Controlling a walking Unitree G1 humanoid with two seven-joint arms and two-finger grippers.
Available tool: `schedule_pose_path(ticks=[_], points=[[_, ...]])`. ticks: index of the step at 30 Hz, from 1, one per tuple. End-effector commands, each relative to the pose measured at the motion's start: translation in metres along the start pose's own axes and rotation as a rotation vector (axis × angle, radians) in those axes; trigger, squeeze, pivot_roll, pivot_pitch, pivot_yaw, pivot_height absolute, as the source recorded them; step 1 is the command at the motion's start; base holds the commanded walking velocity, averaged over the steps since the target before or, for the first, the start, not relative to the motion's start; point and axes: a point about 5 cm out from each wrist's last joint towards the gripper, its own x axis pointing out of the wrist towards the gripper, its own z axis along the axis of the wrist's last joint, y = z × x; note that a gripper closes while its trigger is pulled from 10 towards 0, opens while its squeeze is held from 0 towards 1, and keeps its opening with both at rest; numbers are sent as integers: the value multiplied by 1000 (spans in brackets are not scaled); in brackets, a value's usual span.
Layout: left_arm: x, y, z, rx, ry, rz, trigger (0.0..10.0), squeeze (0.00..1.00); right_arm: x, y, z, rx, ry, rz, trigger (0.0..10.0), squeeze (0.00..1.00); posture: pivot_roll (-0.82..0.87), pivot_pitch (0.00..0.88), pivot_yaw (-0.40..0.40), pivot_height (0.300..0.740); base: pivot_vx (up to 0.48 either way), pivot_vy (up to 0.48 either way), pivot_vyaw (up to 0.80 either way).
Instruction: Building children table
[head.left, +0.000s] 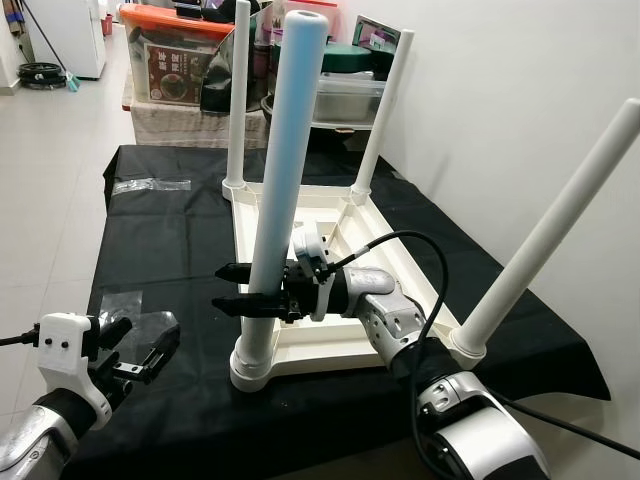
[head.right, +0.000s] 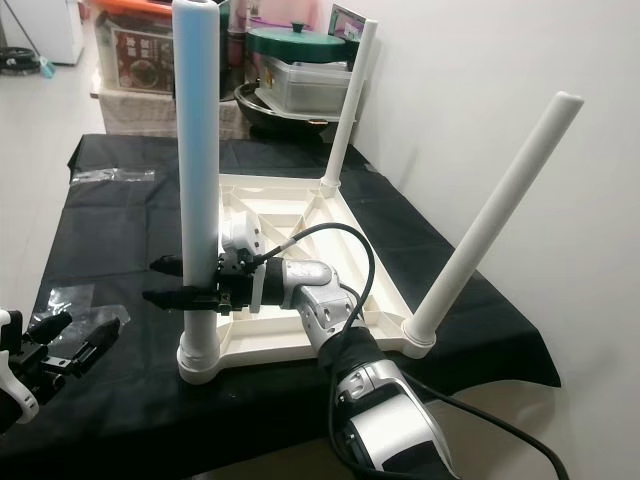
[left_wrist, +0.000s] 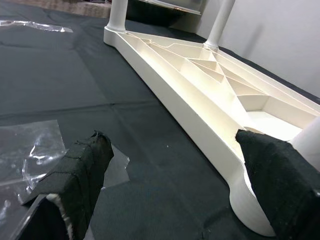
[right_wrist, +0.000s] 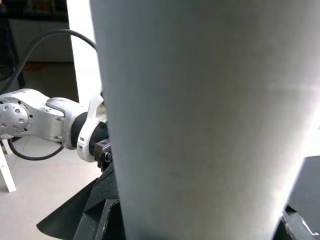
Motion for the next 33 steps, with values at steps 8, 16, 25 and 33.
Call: schedule_pose_path(ticks=[8, 16, 25, 33], points=[[0, 0, -2, 0, 16, -13, 10000, 0, -14, -6, -48, 196, 162, -276, 0, 0, 151, 0, -149, 740, 0, 0, 0], [0, 0, -1, 4, 20, -15, 10000, 0, -19, -7, -59, 227, 180, -415, 0, 0, 142, 0, -141, 740, 0, 0, 0], [1, 0, -2, 5, 20, -18, 10000, 0, -33, -17, -71, 230, 240, -747, 0, 0, 136, 0, -139, 740, 0, 0, 0], [0, -1, -3, 3, 23, -16, 10000, 0, -52, -23, -80, 225, 308, -1115, 0, 0, 133, 0, -138, 740, 0, 0, 0]])
